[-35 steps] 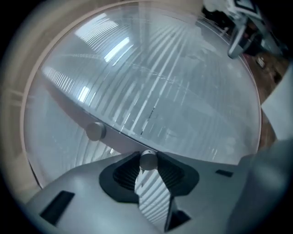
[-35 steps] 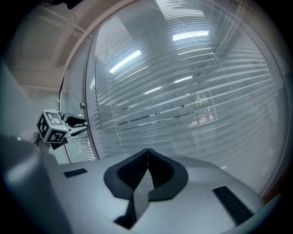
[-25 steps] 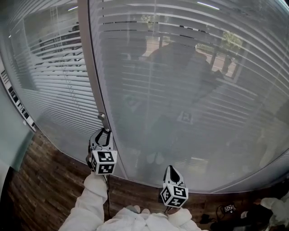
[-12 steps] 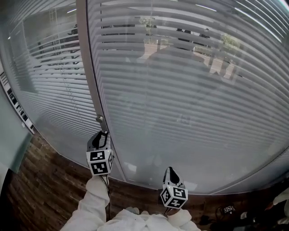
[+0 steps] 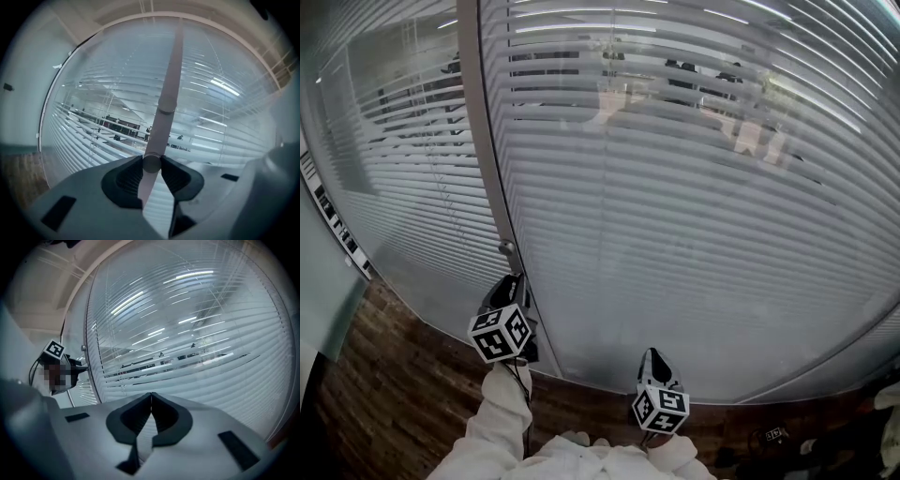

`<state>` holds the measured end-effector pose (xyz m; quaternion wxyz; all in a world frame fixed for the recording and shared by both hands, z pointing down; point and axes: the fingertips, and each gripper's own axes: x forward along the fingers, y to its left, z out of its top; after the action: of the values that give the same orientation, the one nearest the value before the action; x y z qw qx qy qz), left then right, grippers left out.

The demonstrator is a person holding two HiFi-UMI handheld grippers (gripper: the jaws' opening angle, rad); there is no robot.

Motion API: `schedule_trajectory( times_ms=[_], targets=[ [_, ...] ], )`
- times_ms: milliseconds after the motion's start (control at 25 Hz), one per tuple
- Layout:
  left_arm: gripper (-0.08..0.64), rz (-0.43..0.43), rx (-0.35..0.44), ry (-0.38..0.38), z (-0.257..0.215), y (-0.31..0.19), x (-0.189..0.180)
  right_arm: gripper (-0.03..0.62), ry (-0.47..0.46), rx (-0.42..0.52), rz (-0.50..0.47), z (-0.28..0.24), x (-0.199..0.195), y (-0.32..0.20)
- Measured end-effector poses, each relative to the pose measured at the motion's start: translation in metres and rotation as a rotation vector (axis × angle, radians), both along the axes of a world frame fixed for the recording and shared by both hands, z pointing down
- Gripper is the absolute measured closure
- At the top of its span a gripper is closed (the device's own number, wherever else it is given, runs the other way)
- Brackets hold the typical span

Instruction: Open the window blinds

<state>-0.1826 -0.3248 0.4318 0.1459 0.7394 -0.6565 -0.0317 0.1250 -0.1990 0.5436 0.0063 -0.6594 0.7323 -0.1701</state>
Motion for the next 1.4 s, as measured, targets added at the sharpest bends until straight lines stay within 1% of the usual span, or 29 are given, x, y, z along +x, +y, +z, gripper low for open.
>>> schedule_trajectory(
  times_ms=[160,320,440,600,880,1080,1400],
  targets=[
    [0.436,-0.005,-0.007,0.106,0.005,0.001,-0.003,0.578,-0.009,-0.006,0.001,0.006,-0.004,0.002],
    [0.436,-0.019,-0.007,0.201,0.001,-0.001,-0.005,0.578,-0.006,-0.007,-0.003,0.0,-0.005,0.0],
    [0.436,-0.012,-0.01,0.301,0.002,-0.003,-0.003,0.578,-0.005,-0.004,-0.003,-0.003,-0.005,0.0],
    [0.436,0.001,-0.016,0.422,0.015,0.004,0.003,0.58,-0.01,-0.001,0.0,0.01,-0.004,0.007],
    [0.436,-0.009,-0.026,0.576,0.012,-0.001,0.0,0.578,-0.01,-0.003,0.006,0.006,-0.005,0.004],
    [0.436,-0.029,-0.02,0.655,0.011,-0.001,-0.001,0.578,-0.013,-0.001,0.012,0.005,-0.004,0.004],
    [0.436,-0.052,-0.001,0.815,0.012,-0.002,-0.002,0.578,-0.013,-0.001,0.023,0.006,0.001,0.004]
  ],
)
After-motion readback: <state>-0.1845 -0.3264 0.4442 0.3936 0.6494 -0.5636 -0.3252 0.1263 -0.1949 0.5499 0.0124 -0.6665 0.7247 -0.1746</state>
